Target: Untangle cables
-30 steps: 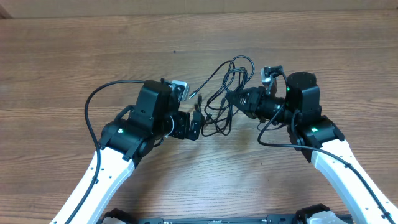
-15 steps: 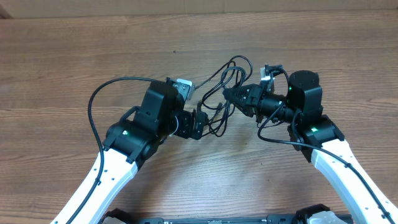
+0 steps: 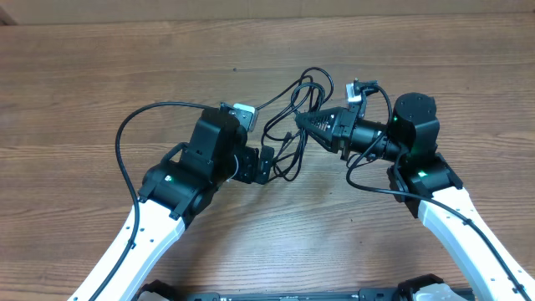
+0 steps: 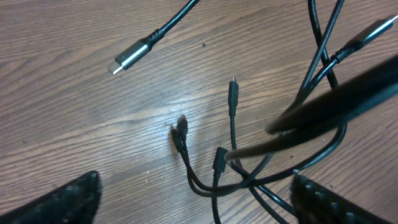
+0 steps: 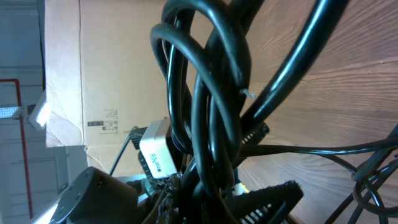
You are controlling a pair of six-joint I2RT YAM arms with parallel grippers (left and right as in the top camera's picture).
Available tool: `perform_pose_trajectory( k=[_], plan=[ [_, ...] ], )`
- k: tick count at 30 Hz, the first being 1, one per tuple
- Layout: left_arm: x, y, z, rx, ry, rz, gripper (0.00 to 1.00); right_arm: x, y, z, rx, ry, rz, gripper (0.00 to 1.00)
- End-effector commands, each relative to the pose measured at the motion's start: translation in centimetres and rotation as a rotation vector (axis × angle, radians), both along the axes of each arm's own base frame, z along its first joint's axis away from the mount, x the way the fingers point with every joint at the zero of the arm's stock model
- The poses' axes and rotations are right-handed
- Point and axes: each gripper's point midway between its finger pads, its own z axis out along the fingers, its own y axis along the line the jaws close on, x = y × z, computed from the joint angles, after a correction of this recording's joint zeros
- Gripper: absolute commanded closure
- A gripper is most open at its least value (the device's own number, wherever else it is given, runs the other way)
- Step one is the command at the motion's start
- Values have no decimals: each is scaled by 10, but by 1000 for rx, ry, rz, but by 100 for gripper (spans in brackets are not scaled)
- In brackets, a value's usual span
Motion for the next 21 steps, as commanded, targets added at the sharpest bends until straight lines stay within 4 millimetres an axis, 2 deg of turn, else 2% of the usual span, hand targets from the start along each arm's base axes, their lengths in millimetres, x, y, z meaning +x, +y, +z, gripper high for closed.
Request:
perform_pose_trajectory(
  k=[1,2,3,5,8,10,12,13,14,17,21],
  plan=[
    [3,-1,12,-6,-36,5,19,-5,4,10,22,-6,32,96],
    [3,-1,12,-6,-36,5,25,-5,4,10,22,-6,33,96],
    [3,-1,12,-6,-37,5,37,-6,4,10,23,-6,36,96],
    [3,-1,12,-6,-36,6,48,-7,5,10,25,-5,45,96],
    [3,-1,12,-6,-36,6,55,-7,5,10,25,-5,47,96],
    [3,-1,12,-6,-36,5,55,-7,5,11,26,-5,48,96],
    [3,-1,12,-6,-36,5,26,-8,5,11,27,-4,54,96],
    [3,-1,12,-6,-36,5,13,-8,5,11,27,-4,54,96],
    [3,-1,12,-7,-36,5,5,-8,5,11,27,-4,54,96],
    [2,-2,12,-10,-34,1,0,-8,5,11,27,-3,54,96],
    [4,-6,9,-18,-25,-10,3,-9,5,12,39,20,53,96]
  ],
)
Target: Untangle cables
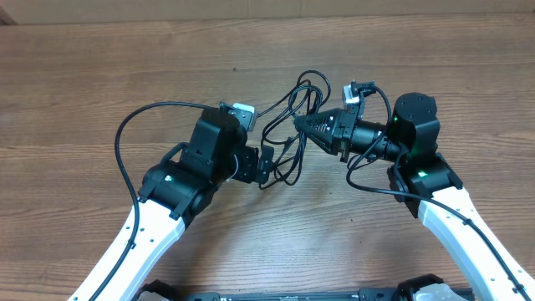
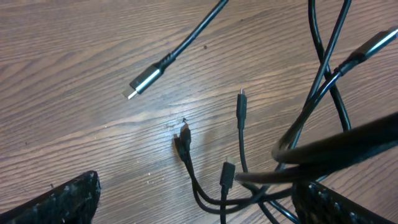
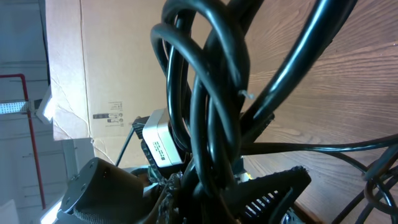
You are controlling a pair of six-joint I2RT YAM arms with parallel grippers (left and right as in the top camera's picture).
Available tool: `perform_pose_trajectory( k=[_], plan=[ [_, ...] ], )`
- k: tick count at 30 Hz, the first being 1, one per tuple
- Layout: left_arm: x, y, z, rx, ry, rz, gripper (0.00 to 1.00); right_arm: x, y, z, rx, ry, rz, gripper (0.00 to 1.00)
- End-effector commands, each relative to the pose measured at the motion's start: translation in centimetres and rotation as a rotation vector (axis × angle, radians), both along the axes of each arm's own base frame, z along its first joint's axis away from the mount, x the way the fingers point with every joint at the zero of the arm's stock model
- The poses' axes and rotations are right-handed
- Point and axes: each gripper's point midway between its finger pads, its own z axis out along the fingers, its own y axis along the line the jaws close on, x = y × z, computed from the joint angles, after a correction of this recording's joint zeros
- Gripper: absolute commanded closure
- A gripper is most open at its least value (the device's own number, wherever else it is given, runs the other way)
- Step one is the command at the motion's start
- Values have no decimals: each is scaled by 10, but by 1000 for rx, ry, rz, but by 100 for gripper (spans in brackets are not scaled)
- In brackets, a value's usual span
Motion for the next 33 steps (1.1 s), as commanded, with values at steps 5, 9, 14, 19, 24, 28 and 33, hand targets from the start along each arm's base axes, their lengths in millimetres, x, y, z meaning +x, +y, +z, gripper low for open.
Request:
perform_pose_trajectory(
  k=[5,9,14,19,24,28,33],
  plan=[
    [9,-11,-3,-14,4,-21,15,-6,5,22,57,-26,44,96],
    [10,-21,-4,-47,12,-51,25,-6,5,23,60,-35,44,96],
    [11,-21,-3,-49,6,-51,45,-6,5,23,60,-35,44,96],
    [11,-21,-3,-49,6,-50,82,-6,5,23,59,-36,45,96],
    [11,-21,-3,-50,6,-51,96,-1,3,17,35,-41,17,96],
    [5,-18,7,-59,-12,-51,96,8,-4,-11,-55,15,-62,96],
    [-11,-9,41,-93,-92,-58,96,19,-17,-36,-160,46,-165,96]
  ],
)
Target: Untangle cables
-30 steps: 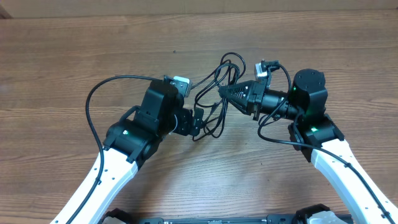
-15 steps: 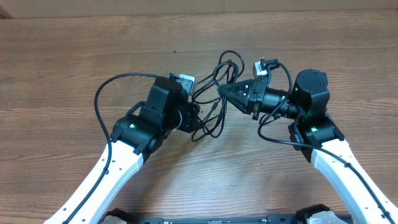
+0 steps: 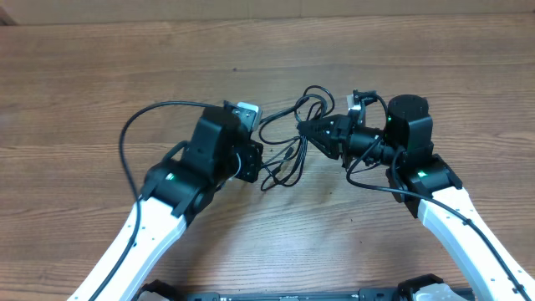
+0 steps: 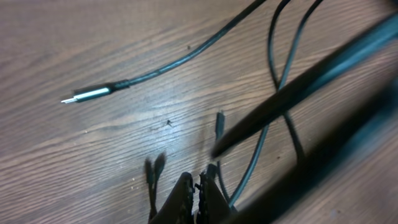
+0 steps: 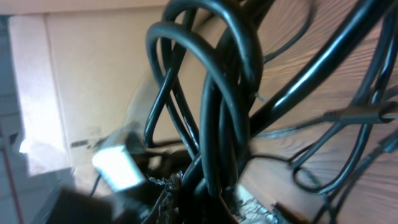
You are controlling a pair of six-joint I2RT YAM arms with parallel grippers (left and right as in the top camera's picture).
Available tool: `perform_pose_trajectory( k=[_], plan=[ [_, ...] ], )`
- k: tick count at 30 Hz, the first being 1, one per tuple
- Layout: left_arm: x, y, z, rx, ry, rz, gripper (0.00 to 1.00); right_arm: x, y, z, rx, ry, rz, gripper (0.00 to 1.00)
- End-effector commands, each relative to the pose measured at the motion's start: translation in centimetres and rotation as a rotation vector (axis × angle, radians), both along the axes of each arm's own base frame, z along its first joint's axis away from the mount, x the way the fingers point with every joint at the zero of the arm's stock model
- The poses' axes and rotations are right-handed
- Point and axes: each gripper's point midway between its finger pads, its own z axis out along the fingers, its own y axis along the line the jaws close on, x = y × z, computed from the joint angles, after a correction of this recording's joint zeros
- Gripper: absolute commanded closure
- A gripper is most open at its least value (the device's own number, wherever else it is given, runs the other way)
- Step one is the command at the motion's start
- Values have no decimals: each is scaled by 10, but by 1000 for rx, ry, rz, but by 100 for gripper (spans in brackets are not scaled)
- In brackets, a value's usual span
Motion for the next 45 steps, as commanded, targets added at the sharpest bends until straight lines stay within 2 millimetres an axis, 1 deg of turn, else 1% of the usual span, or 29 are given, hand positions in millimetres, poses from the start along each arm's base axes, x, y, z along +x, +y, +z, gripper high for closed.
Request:
perform_pose_trajectory(
  k=[1,4,10,11,15,18,22,24,25,26,27,28,29,30,32,37,42,45],
  plan=[
    [-13,4,44,-52,-111,-19,96,15,-9,-4,-74,-54,-86,96],
    [-24,10,66,-76,-171,-24,96,21,-17,-15,-137,-62,-135,96],
    [-43,25,109,-129,-308,-9,96,22,-32,-40,-250,-16,-190,96],
    [-46,29,114,-133,-329,1,96,22,-36,-45,-273,0,-208,96],
    [-54,38,130,-149,-386,21,96,22,-43,-55,-327,13,-232,96],
    [-53,48,133,-128,-408,64,96,22,-47,-59,-348,22,-246,96],
    [-50,71,120,-92,-354,219,96,25,-51,-61,-373,10,-265,96],
    [-47,86,115,-61,-343,312,96,25,-51,-61,-374,10,-266,96],
    [-47,89,113,-52,-337,330,95,25,-51,-61,-373,11,-266,96],
    [-47,90,112,-50,-334,330,78,25,-50,-61,-371,11,-263,96],
    [-48,90,111,-47,-330,329,50,25,-49,-60,-366,8,-259,96],
    [-48,90,110,-43,-325,328,20,25,-48,-58,-359,1,-255,96],
    [-49,90,108,-40,-321,327,5,26,-47,-56,-350,-10,-251,96],
    [-49,90,107,-36,-315,327,0,26,-45,-53,-342,-19,-246,96],
    [-50,91,103,-25,-302,326,0,29,-38,-40,-296,-71,-219,96],
    [-49,89,104,-31,-303,321,0,29,-23,-14,-207,-173,-148,96],
    [-48,86,108,-49,-316,313,0,16,-5,9,-121,-272,-14,96],
    [-46,78,106,-56,-307,276,0,6,4,30,-71,-400,81,96]
  ],
)
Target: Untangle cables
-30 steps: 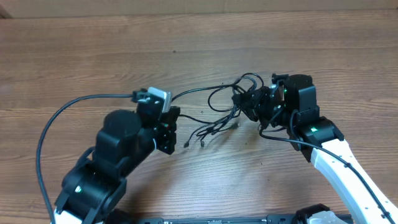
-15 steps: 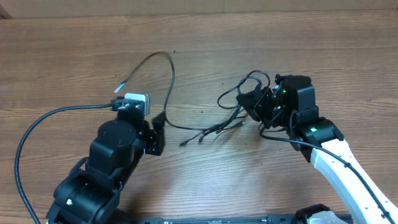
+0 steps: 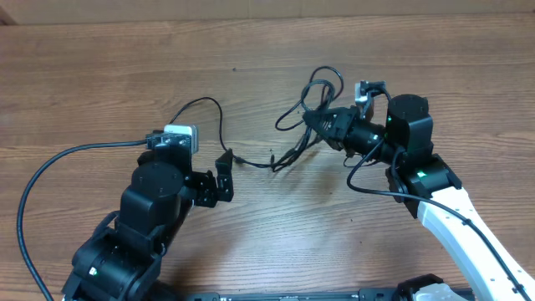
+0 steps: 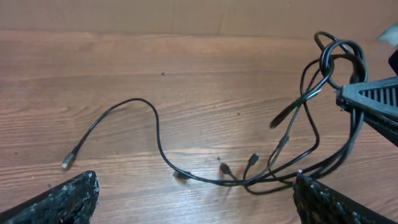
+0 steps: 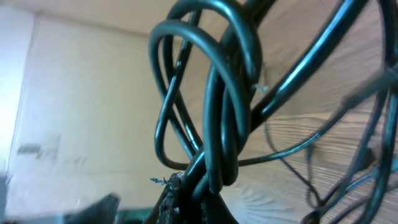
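A knot of black cable loops (image 3: 316, 90) hangs in my right gripper (image 3: 311, 119), which is shut on it above the table; the right wrist view shows the loops (image 5: 214, 93) rising out of the shut jaws. From the knot, one thin black cable (image 4: 155, 134) trails left across the wood and ends in a silvery plug (image 4: 66, 164). Several short plug ends (image 4: 239, 168) lie below the knot. My left gripper (image 3: 216, 186) stands open and holds nothing, near and left of that cable.
The wooden table (image 3: 84, 75) ends at a cardboard wall (image 4: 186, 15) along its far edge. The left arm's own wire (image 3: 50, 171) loops out to the left of the arm. Part of the right gripper's finger (image 4: 373, 106) juts into the left wrist view.
My left gripper was shut right at the tangle; now it is open and lies back to the lower left. One thin cable now lies drawn out leftward. The right gripper still holds the loops.
My left gripper first hovered open over loose plug ends beside the tangle, with the right gripper shut on the loops. Then the left was shut low among the cables. Now it is open and withdrawn, and one cable stretches left from the knot.
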You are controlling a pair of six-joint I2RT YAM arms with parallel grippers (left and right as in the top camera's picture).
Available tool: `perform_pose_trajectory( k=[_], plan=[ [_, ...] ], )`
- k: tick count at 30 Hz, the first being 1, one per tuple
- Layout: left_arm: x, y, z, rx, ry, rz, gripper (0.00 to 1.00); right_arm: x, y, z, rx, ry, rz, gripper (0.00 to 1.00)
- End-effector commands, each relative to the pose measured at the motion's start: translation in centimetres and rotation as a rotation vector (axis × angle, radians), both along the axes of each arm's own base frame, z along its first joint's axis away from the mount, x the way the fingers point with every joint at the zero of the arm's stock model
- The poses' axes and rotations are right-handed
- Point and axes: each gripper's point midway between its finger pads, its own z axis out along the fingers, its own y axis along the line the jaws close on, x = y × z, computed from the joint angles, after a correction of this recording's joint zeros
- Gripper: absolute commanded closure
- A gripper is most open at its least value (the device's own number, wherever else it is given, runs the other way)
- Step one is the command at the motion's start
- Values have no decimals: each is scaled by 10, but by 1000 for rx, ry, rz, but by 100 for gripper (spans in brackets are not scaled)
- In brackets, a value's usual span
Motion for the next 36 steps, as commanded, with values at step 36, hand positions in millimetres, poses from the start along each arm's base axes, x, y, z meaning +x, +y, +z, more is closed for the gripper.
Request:
perform_pose_trajectory(
  k=[36],
  plan=[
    [6,-72,68,-440,-91,-243,0,-103,26,33,19,-816,726,96]
  ],
)
